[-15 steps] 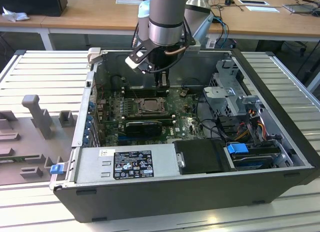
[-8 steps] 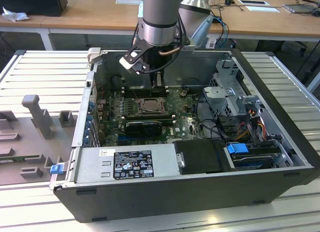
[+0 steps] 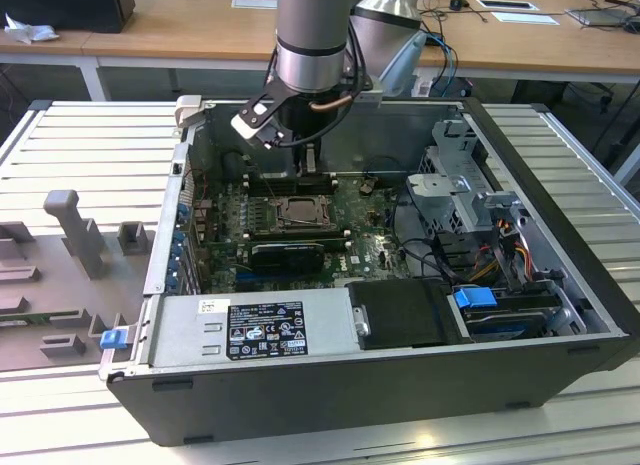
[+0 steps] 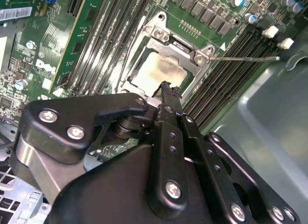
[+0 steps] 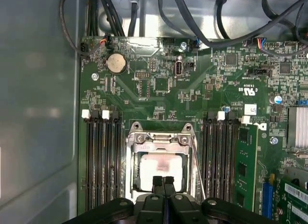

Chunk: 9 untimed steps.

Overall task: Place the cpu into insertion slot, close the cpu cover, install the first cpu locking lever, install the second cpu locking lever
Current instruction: 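Install the first cpu locking lever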

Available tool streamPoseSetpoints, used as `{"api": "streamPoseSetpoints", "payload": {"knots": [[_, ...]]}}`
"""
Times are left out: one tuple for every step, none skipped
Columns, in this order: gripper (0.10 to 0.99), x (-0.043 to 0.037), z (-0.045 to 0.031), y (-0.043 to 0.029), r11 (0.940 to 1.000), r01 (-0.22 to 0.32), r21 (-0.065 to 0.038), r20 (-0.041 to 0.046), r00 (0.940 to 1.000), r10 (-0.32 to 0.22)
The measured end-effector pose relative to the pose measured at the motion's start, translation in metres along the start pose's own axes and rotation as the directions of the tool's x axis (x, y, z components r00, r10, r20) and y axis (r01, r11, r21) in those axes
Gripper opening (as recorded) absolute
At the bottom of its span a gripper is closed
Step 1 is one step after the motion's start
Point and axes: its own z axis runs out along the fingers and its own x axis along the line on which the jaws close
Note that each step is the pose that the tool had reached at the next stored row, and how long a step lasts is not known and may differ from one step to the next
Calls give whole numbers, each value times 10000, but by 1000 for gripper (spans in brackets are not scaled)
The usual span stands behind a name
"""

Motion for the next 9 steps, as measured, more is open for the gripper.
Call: {"api": "streamPoseSetpoints", "payload": {"knots": [[106, 0, -2, -2, 10000, 2, -1, -1, 10000, -2], [106, 0, -12, -4, 10000, 0, 0, 0, 10000, 0], [106, 1, -15, -4, 10000, 1, -1, -2, 10000, -1], [106, 0, -19, -4, 10000, 1, 0, 0, 10000, -1], [106, 0, -24, -4, 10000, 1, 0, 2, 10000, -1], [106, 1, -28, -4, 10000, 0, -1, 0, 10000, 0], [106, 1, -31, -4, 10000, 0, -1, 0, 10000, 0], [106, 1, -34, -4, 10000, 0, 0, 0, 10000, 0], [106, 1, -39, -4, 10000, 0, -1, 1, 10000, 0]]}}
